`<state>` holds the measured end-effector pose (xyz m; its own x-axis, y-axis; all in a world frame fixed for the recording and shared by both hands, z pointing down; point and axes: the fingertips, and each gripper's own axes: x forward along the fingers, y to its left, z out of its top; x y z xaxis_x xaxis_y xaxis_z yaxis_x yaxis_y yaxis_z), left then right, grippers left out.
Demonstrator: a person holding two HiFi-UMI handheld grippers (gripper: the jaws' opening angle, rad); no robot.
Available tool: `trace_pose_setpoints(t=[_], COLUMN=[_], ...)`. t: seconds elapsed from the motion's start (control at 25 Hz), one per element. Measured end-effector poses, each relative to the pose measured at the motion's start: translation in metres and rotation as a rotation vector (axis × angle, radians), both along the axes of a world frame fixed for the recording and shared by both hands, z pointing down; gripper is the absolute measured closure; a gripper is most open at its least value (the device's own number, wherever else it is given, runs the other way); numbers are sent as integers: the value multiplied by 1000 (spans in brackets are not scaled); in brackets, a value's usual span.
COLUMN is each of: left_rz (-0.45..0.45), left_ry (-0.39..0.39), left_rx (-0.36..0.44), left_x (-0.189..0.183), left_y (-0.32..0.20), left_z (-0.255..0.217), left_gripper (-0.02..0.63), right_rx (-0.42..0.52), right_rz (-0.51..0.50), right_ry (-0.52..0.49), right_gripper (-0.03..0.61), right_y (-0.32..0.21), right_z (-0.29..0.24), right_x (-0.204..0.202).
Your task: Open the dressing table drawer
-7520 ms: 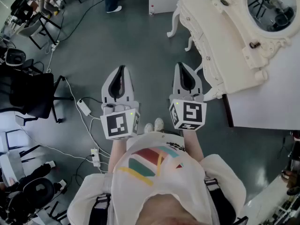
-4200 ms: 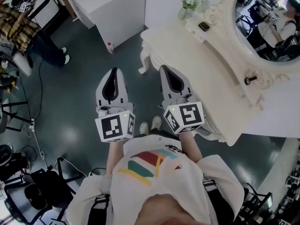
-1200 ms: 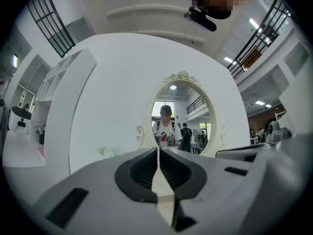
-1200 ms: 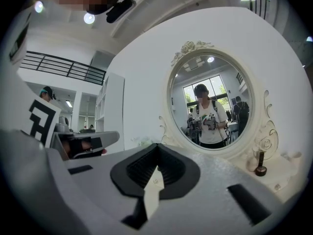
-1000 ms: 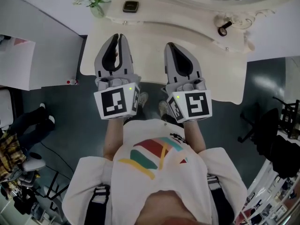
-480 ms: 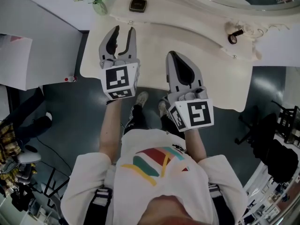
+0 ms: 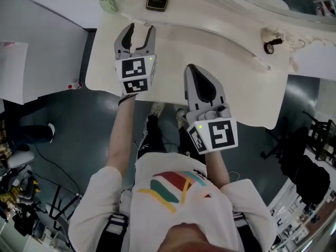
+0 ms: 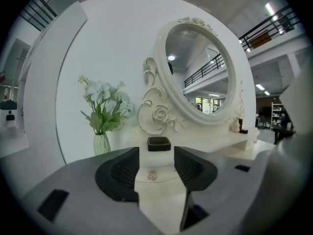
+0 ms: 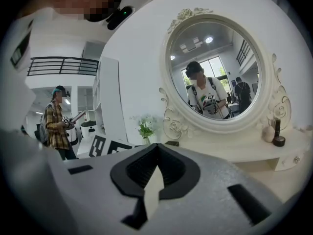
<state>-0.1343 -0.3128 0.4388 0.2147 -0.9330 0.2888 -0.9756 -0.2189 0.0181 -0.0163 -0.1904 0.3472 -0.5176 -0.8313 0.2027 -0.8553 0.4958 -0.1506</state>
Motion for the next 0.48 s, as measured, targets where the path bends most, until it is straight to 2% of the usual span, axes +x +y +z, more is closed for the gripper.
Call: trace_pose_setpoints(t=[0.16,0.48], left_rz=[15,22], left_ry=[-7,-42], left_rx=[-54,-102], left_x=[2,0], left_y=[-11,-32], left_z=[31,73], left_gripper=[414,414], right_rx=[-27,-63], right_rz=[4,30], right_ry=[8,19], right_gripper=[578,578], right_y=[-1,-5], right_z=[15,40], right_x=[-1,3])
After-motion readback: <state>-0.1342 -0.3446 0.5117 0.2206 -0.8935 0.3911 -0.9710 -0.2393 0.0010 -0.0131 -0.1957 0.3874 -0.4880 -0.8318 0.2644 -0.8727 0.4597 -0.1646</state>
